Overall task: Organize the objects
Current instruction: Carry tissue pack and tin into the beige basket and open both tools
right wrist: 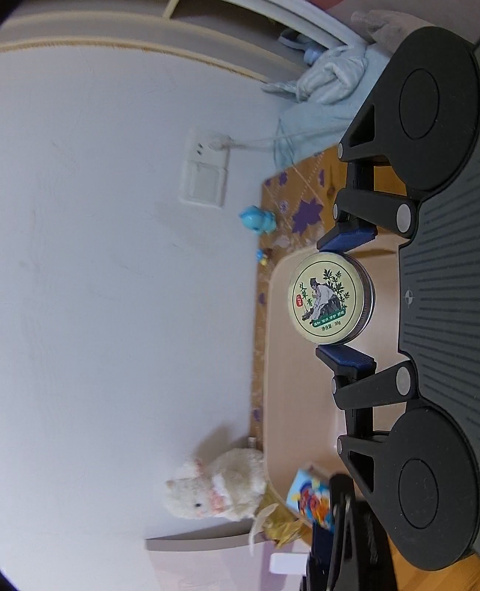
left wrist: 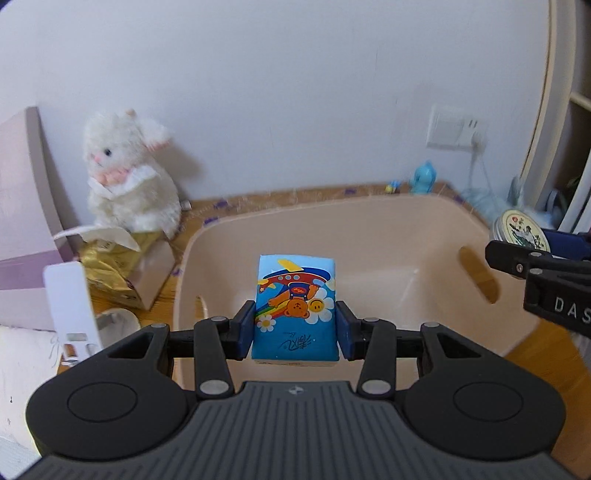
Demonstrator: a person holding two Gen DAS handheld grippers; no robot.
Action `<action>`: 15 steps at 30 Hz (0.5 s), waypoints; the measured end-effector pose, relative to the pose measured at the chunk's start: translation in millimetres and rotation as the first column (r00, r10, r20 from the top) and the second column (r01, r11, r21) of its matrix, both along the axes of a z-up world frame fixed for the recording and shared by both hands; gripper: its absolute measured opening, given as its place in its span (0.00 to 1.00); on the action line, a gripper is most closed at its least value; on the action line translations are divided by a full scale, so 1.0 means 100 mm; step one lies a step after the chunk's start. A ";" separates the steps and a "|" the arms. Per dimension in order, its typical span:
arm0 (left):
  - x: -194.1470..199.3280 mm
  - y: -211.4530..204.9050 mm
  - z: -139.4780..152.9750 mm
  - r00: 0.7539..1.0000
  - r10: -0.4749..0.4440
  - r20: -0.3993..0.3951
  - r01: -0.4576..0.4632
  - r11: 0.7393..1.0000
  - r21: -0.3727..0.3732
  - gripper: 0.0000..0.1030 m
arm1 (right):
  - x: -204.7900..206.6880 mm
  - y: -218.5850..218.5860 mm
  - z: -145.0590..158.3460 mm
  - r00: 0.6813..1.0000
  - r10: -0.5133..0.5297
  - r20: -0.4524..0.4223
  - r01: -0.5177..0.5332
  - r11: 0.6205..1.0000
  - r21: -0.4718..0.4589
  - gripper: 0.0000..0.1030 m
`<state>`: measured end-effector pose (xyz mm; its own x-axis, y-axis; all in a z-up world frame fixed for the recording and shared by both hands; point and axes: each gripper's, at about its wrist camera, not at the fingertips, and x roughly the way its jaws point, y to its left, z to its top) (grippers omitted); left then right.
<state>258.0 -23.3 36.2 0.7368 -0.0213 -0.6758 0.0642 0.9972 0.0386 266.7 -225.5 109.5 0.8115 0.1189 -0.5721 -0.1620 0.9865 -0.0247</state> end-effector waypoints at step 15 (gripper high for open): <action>0.54 -0.03 -0.63 0.945 -0.018 -0.325 0.018 1.000 -0.003 0.45 | 0.50 0.36 -0.60 0.963 0.029 -0.268 -0.066 0.990 -0.127 0.50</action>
<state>312.4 -26.8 -26.6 0.4762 -0.0324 -0.8787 0.0910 0.9958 0.0125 317.2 -190.0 49.8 0.6242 0.0617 -0.7788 -0.2272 0.9681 -0.1054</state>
